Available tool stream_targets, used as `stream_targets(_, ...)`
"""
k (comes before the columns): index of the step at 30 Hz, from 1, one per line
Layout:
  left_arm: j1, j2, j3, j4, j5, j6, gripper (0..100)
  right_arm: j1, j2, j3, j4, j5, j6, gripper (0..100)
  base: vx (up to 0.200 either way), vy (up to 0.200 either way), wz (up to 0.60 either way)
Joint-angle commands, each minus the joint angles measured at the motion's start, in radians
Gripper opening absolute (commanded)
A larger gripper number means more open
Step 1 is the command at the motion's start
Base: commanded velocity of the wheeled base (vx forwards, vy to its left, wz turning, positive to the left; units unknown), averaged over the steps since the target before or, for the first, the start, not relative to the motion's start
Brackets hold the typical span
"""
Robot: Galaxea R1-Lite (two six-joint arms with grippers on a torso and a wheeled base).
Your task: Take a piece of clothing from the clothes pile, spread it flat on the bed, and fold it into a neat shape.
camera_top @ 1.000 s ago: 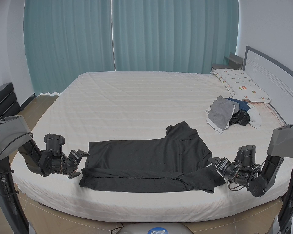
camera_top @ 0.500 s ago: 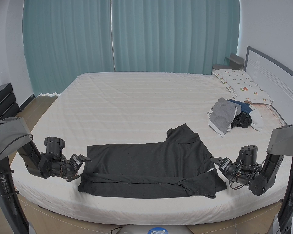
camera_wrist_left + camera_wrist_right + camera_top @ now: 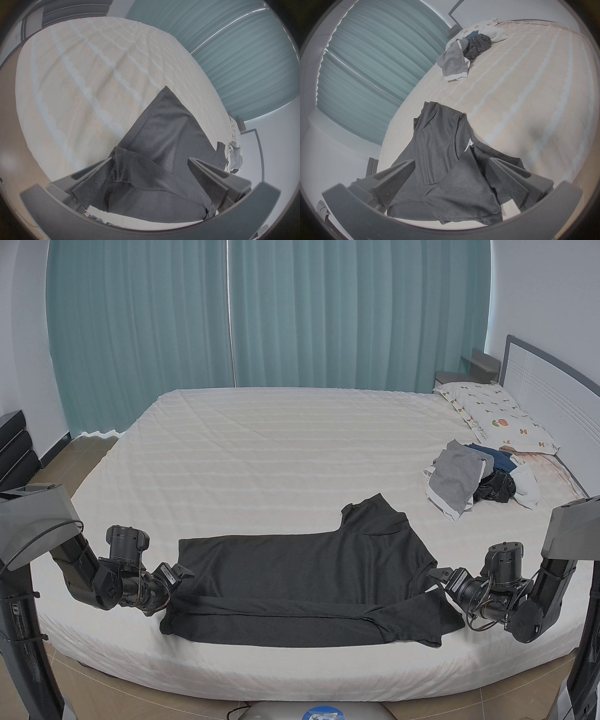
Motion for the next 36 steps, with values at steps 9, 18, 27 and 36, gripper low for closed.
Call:
stream_targets(9,0.001,0.086,-0.057,0.001,0.102,0.070,0,0.004,0.027,-0.004,0.000,0.000,-0.027,100,0.000,0.000,0.00)
stream_targets(18,0.019,0.081,-0.061,0.005,0.115,0.039,0,-0.006,0.059,-0.036,0.000,0.000,-0.044,100,0.000,0.000,0.00)
stream_targets(27,0.024,0.078,-0.061,0.005,0.134,0.018,0,-0.047,0.111,-0.111,0.001,0.005,-0.079,100,0.000,0.000,0.00)
stream_targets(36,0.024,0.078,-0.063,0.007,0.123,-0.025,0,-0.065,0.139,-0.119,-0.026,0.074,-0.128,100,0.000,0.000,0.00)
